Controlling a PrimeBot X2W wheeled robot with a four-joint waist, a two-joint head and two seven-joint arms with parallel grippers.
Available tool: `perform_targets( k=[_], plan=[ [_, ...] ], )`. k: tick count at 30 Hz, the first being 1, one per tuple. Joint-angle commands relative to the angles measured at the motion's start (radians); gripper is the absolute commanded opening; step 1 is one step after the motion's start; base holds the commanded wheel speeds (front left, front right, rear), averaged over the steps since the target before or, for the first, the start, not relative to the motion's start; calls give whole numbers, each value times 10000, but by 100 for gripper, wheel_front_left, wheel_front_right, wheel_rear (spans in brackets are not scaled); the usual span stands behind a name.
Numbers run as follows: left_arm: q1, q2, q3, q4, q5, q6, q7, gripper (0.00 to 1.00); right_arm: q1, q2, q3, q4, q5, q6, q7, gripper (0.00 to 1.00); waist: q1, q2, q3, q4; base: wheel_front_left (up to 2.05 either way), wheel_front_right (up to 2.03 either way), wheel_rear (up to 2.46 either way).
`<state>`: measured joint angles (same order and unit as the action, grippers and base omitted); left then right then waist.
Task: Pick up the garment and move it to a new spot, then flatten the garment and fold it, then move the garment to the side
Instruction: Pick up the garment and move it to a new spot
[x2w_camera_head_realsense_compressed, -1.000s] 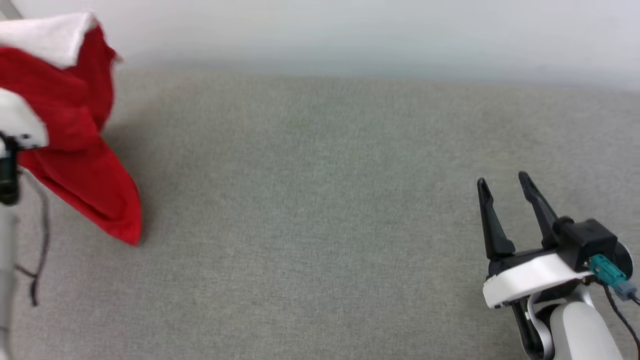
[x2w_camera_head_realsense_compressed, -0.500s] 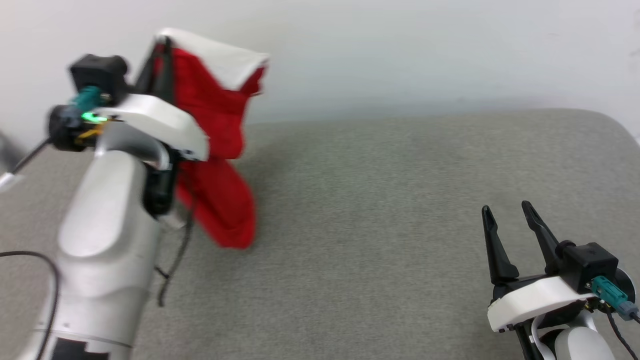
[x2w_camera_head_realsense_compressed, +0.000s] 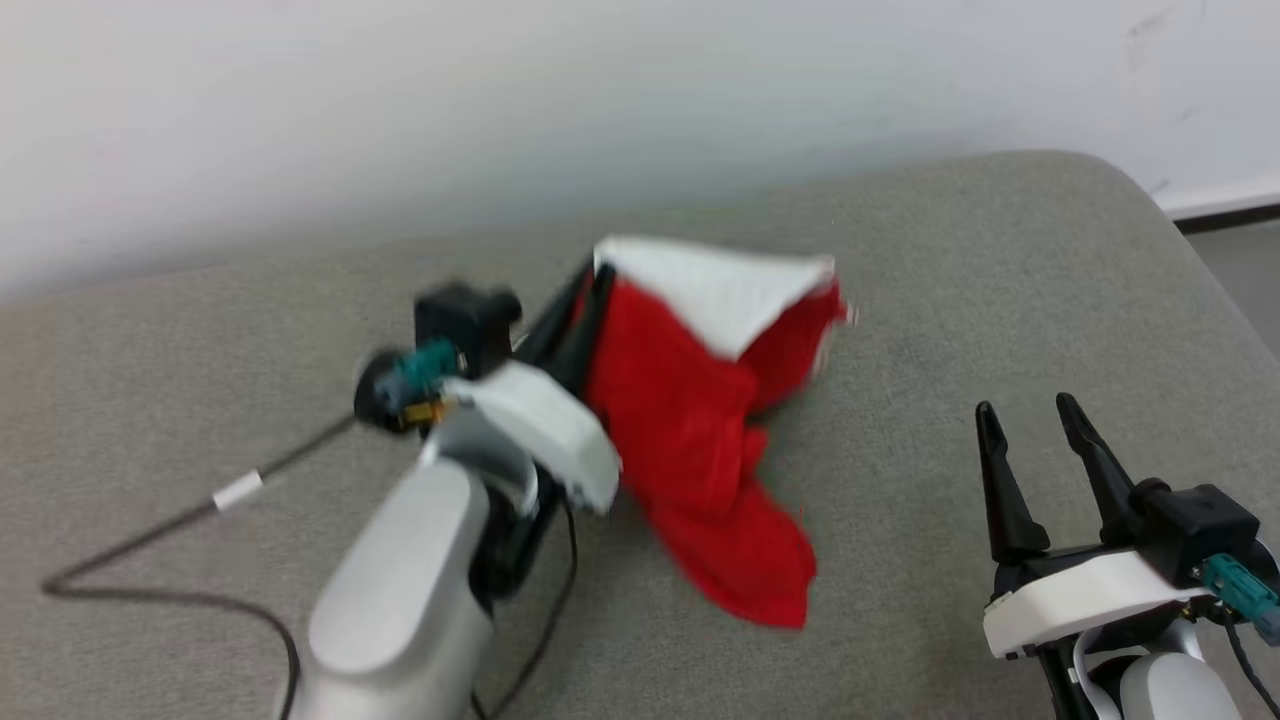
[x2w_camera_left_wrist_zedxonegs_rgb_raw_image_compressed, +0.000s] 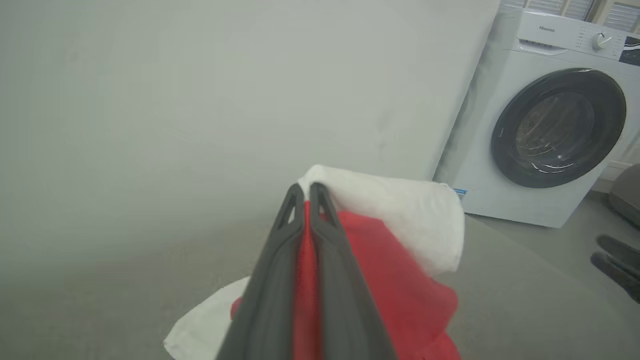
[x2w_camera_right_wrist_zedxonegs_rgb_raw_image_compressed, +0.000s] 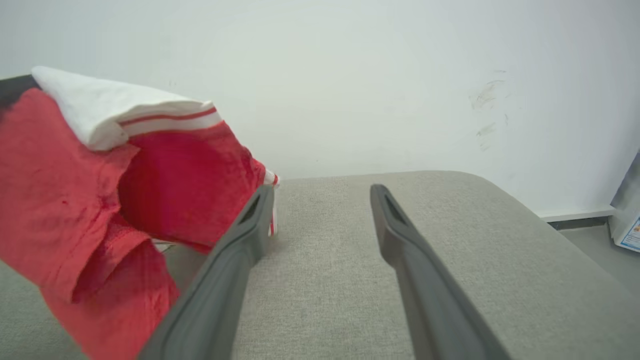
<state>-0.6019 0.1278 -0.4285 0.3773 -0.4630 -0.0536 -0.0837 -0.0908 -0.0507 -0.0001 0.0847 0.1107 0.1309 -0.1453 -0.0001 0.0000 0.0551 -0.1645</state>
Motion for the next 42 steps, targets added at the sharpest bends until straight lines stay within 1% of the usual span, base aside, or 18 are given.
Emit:
perform_targets(
  k=[1, 4, 8, 13, 14, 15, 16, 21, 24, 28, 35, 36, 41, 42],
  plan=[
    [710, 50, -99, -72, -82, 71, 26, 0, 30, 9, -7, 26, 103, -3, -124, 100, 1, 0, 231, -157, 0, 0, 0],
    [1717, 134, -395, -51, -132, 68, 148, 0, 16, 9, -49, 116, 217, -3, -226, 100, 1, 0, 415, -128, 0, 0, 0],
    [2939, 289, -768, 180, -115, 96, 274, 0, -61, 11, -55, 262, 244, -3, -300, 100, 1, 0, 501, 76, 0, 0, 0],
    [3744, 247, -1139, 190, -63, 103, 184, 0, -165, 9, -75, 343, 149, -3, -328, 100, 1, 0, 412, 518, 0, 0, 0],
    [3814, 233, -1228, 157, 13, 80, 103, 37, -151, 9, -86, 344, 127, -3, -327, 100, 1, 0, 348, 628, 0, 0, 0],
    [3843, 196, -1281, 101, 73, 94, -31, 93, -116, 8, -107, 349, 120, -3, -315, 100, 1, 0, 270, 747, 0, 0, 0],
    [3881, 107, -1286, 34, 32, 96, -186, 100, -68, 9, -128, 363, 94, -3, -285, 100, 1, 0, 178, 859, 0, 0, 0],
    [3842, -50, -1193, -457, 104, 191, -1121, 100, 209, 8, -181, 407, 30, -3, -174, 100, 1, 0, -387, 1342, 0, 0, 0],
    [3765, -30, -958, -754, 100, 400, -1358, 100, 376, 8, -261, 316, 25, -3, -85, 100, 1, 0, -621, 1572, 0, 0, 0],
    [3634, 168, -476, -1045, 131, 756, -1569, 100, 565, 8, -349, 175, 10, -3, 1, 100, 1, 0, -754, 1764, 0, 0, 0],
    [3852, 891, 618, -1247, 258, 1572, -1733, 100, 848, 8, -468, -13, 66, -3, 153, 100, 1, 0, -838, 1822, 0, 0, 0],
    [3852, 891, 618, -1247, 258, 1572, -1733, 100, 848, 8, -468, -13, 66, -3, 153, 100, 1, 0, -838, 1822, 0, 0, 0],
    [4349, 1339, 1125, -1448, 250, 1923, -1764, 100, 1180, 8, -526, -69, 161, -3, 265, 100, 1, 0, -895, 1625, 0, 0, 0],
    [4540, 1477, 1160, -1495, 230, 1872, -1765, 100, 1262, 8, -549, -93, 181, -3, 272, 100, 1, 0, -907, 1555, 0, 0, 0]
  ],
)
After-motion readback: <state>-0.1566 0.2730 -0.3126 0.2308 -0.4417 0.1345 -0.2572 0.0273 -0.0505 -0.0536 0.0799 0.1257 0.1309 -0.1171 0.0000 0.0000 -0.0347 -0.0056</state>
